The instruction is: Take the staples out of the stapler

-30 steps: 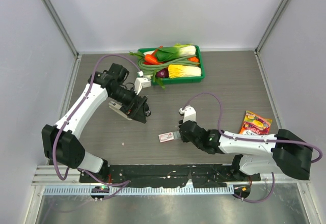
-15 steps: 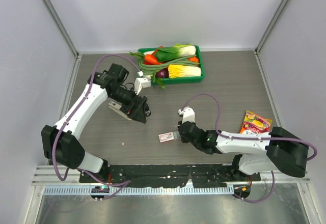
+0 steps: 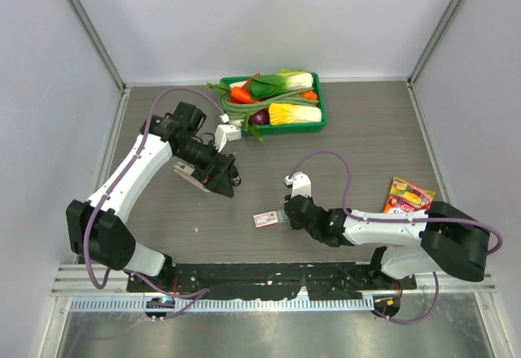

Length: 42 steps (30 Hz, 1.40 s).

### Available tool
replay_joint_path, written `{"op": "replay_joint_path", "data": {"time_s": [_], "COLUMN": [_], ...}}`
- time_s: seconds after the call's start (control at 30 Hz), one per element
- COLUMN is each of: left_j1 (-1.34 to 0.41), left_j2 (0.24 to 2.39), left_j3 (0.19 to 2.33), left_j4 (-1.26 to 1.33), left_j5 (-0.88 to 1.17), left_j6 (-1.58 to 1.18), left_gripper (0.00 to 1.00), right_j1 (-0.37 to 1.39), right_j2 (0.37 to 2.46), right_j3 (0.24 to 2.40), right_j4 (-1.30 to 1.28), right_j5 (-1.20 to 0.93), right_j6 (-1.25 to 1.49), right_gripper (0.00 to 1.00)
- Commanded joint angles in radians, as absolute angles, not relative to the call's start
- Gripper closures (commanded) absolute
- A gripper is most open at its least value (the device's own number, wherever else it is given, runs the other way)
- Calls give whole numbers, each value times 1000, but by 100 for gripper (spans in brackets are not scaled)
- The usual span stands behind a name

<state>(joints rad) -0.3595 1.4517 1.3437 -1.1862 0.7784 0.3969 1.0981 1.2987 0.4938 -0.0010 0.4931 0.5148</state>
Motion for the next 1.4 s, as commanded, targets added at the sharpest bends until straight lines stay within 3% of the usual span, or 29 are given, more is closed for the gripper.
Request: {"op": "replay_joint_path", "data": {"time_s": [0.0, 0.6, 1.03, 1.37], "left_j1": [-357, -356, -357, -357], "left_j2": [1424, 1420, 1414, 1419], "left_j3": [1341, 1333, 1328, 1331], "left_j4": [-1177, -1200, -1209, -1213], "left_j5": [802, 822, 827, 834], "left_j6": [403, 431, 442, 448], "left_gripper": [13, 13, 13, 13], "right_j1": [1103, 1109, 1124, 1127], "right_j2": [1307, 1322, 1321, 1307], "right_j3": [495, 499, 505, 522], "right_j4": [40, 57, 38, 11], "right_j5": [535, 561, 575, 594], "right_j6": [528, 511, 515, 511], "right_gripper": [94, 93, 67, 64]}}
